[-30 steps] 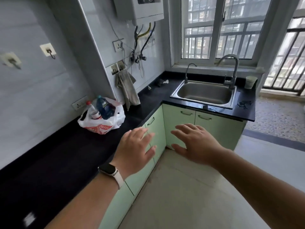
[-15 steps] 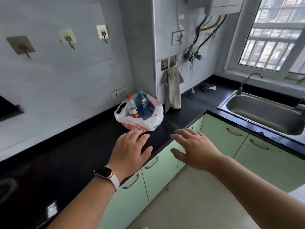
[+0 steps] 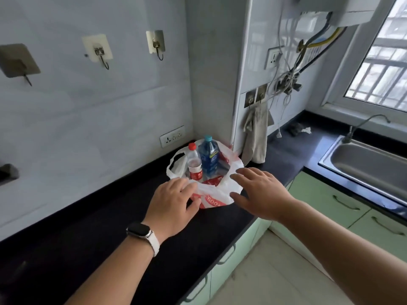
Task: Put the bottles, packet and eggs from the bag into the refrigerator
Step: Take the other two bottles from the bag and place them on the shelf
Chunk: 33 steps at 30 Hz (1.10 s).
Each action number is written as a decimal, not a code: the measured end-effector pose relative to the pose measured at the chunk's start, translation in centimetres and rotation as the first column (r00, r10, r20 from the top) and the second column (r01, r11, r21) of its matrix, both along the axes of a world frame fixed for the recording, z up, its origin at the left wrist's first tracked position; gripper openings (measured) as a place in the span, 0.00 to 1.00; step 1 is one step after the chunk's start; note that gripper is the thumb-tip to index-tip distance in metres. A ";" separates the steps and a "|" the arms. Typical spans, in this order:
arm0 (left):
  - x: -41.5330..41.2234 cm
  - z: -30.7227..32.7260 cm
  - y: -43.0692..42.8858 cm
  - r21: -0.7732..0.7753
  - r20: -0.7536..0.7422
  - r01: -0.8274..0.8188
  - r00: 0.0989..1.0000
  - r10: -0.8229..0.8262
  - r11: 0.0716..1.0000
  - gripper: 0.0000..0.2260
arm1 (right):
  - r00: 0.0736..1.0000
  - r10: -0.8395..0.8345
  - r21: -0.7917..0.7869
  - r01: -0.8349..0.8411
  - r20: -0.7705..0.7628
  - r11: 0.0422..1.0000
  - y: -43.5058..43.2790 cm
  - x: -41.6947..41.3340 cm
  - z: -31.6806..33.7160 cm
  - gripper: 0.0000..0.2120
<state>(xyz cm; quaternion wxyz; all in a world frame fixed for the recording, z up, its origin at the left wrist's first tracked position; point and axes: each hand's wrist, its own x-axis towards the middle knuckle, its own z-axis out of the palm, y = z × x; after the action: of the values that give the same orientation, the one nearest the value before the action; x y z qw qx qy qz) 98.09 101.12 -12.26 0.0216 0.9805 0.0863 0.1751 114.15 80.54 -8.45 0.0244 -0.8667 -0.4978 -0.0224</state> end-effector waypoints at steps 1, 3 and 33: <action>0.3 -0.1 0.5 -0.001 0.005 -0.001 1.000 0.001 1.000 0.16 | 1.000 0.002 0.001 -0.002 -0.006 1.000 0.5 0.3 -0.2 0.28; 1.0 -0.4 1.4 -0.005 0.009 -0.008 1.000 0.008 1.000 0.16 | 1.000 0.001 0.009 -0.001 -0.019 1.000 1.5 1.1 -0.6 0.28; 19.3 -8.1 5.6 -0.764 -0.306 -0.541 0.783 0.542 0.351 0.21 | 0.633 0.000 0.157 0.192 -0.774 0.969 15.6 21.8 -14.0 0.20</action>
<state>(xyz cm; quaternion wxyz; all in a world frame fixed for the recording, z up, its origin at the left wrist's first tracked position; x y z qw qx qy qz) 117.37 106.76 -20.32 0.4158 0.7673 0.4753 0.1112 136.00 96.10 -22.41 0.3299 -0.8105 -0.3870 0.2907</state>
